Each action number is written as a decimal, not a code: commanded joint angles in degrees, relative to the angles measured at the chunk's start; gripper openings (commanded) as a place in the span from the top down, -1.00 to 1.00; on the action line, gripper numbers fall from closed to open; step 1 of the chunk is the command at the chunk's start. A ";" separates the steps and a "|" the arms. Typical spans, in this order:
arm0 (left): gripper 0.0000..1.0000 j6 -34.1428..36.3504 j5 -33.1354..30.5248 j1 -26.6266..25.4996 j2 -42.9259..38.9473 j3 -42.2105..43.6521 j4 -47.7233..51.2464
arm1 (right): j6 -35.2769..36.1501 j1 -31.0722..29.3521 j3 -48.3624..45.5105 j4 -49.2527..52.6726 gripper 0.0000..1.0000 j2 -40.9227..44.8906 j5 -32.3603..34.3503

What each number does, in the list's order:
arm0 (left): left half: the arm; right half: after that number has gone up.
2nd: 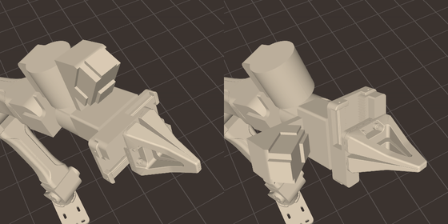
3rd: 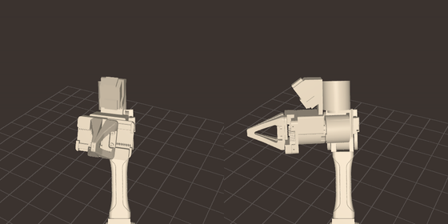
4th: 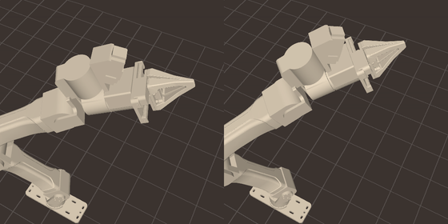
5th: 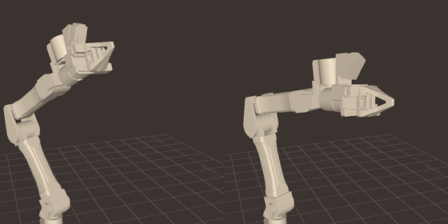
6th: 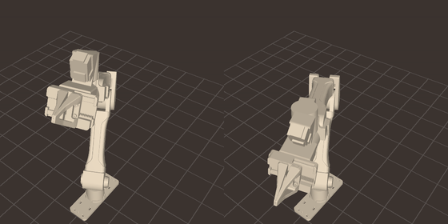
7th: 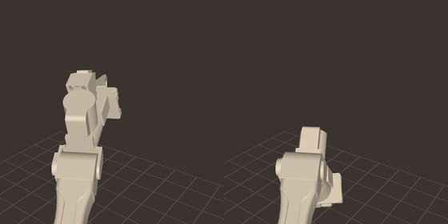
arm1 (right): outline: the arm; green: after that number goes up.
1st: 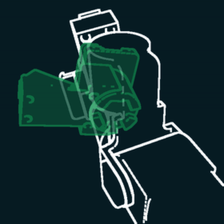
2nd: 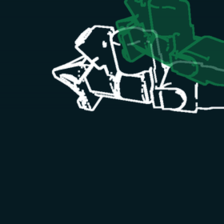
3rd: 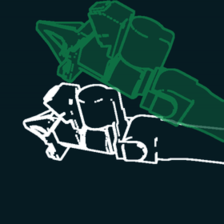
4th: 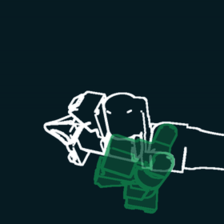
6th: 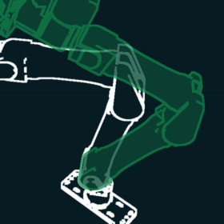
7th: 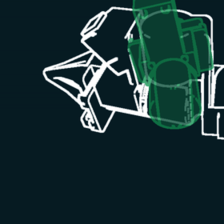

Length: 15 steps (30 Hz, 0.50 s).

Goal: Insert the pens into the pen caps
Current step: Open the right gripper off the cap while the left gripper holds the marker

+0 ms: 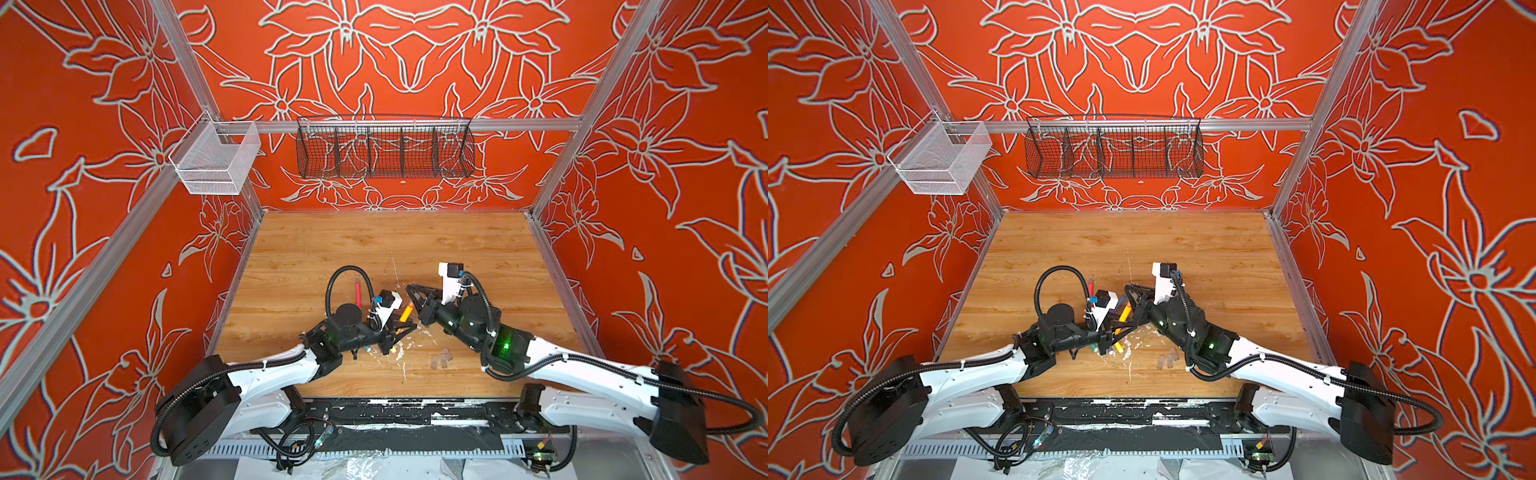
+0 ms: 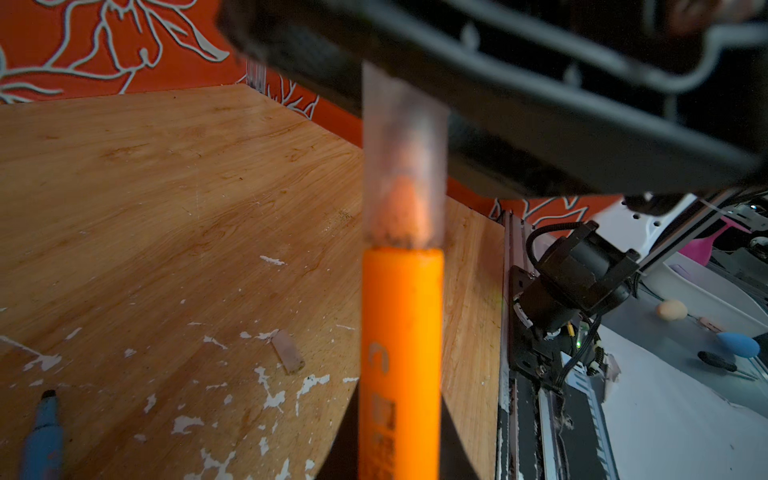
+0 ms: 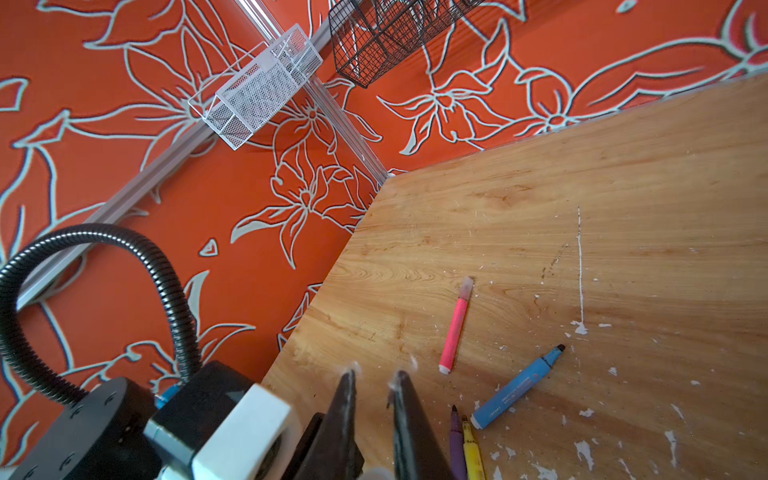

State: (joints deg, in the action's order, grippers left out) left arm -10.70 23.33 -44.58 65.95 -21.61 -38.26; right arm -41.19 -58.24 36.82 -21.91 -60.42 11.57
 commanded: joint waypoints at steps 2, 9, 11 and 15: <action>1.00 -1.76 -4.01 0.26 1.05 0.42 -7.43 | -1.32 -0.30 -1.40 0.26 1.00 -0.74 -1.86; 1.00 -1.78 -17.46 1.32 0.61 -2.68 -11.71 | -2.75 -0.68 -4.05 -1.35 1.00 -1.62 -4.58; 1.00 -2.29 -17.34 2.70 0.36 -3.65 -13.25 | -3.37 -1.05 -5.07 -3.02 1.00 -2.18 -5.38; 1.00 -3.25 -15.60 5.80 0.87 -8.10 -12.11 | -3.90 -1.99 -5.76 -5.12 1.00 -4.12 -6.73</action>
State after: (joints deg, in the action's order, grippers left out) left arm -9.82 17.87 -43.90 67.48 -22.52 -40.27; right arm -43.00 -57.43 34.09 -31.44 -62.87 12.08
